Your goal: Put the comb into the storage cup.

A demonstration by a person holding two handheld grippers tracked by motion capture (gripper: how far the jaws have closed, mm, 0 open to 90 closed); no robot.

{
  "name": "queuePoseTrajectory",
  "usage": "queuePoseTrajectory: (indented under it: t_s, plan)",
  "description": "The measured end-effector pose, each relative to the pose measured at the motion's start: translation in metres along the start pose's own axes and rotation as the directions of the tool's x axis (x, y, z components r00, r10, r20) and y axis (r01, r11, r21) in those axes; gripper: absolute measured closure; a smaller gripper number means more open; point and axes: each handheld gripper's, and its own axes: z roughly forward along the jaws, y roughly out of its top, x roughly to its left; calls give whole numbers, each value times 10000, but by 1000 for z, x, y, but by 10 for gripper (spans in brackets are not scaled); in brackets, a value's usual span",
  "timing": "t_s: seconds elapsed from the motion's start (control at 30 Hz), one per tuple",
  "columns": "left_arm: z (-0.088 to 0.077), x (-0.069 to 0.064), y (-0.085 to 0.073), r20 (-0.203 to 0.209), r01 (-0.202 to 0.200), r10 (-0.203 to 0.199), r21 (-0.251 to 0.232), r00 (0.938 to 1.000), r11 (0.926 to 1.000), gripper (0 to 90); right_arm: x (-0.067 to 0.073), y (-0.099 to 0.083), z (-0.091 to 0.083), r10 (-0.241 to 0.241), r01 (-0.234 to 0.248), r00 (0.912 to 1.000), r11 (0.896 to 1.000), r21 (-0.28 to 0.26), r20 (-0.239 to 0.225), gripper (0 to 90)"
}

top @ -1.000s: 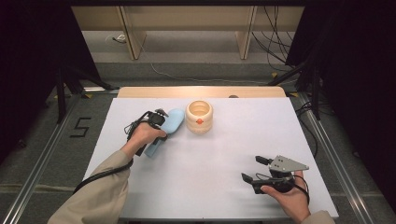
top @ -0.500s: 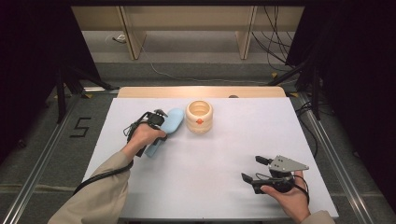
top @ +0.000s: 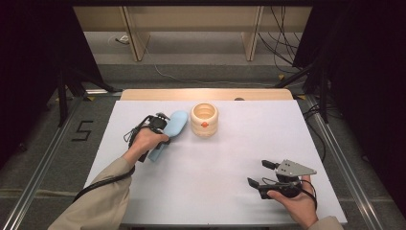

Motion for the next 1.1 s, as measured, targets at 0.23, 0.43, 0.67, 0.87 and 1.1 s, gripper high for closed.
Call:
queuePoseTrajectory:
  t_s: [0.23,0.43,0.67,0.87,1.1]
  plan:
    - [-8,3,-5,108,201,-196,-483,9998,9986,691,0,0,0,-1,1,10000,10000,-11,11,159]
    - [-17,6,-11,180,376,-360,-955,9992,9947,691,0,0,0,-13,13,10000,10000,-1,9,159]
    - [-25,9,-21,278,602,-567,-1474,9980,9872,691,0,0,0,-16,16,10000,10000,20,39,159]
    - [-30,8,-28,182,627,-603,-1885,9980,9801,691,0,0,0,-29,28,10000,10000,30,50,159]
    - [-38,3,-38,350,736,-671,-2443,9971,9669,691,0,0,0,-35,35,10000,10000,33,52,159]
